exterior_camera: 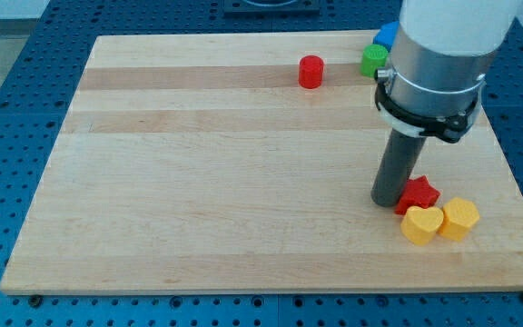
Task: Slide the red circle to the red star
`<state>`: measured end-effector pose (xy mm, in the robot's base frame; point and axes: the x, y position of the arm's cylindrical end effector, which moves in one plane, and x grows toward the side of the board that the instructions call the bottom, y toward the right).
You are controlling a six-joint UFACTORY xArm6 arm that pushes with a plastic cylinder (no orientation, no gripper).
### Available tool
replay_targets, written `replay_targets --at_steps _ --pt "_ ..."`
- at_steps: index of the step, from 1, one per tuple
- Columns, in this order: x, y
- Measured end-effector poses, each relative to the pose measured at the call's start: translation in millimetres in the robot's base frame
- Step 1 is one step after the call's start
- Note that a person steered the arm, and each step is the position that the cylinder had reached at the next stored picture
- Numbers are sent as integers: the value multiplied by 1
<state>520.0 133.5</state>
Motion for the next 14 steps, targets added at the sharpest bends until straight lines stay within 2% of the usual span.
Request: replay_targets --at_steps 2,6,9,10,12,14 --pt "-18 -41" --pt "-145 -136" --pt "-252 -156" --pt "-267 -136" --pt "-267 -72" --pt "-236 -67"
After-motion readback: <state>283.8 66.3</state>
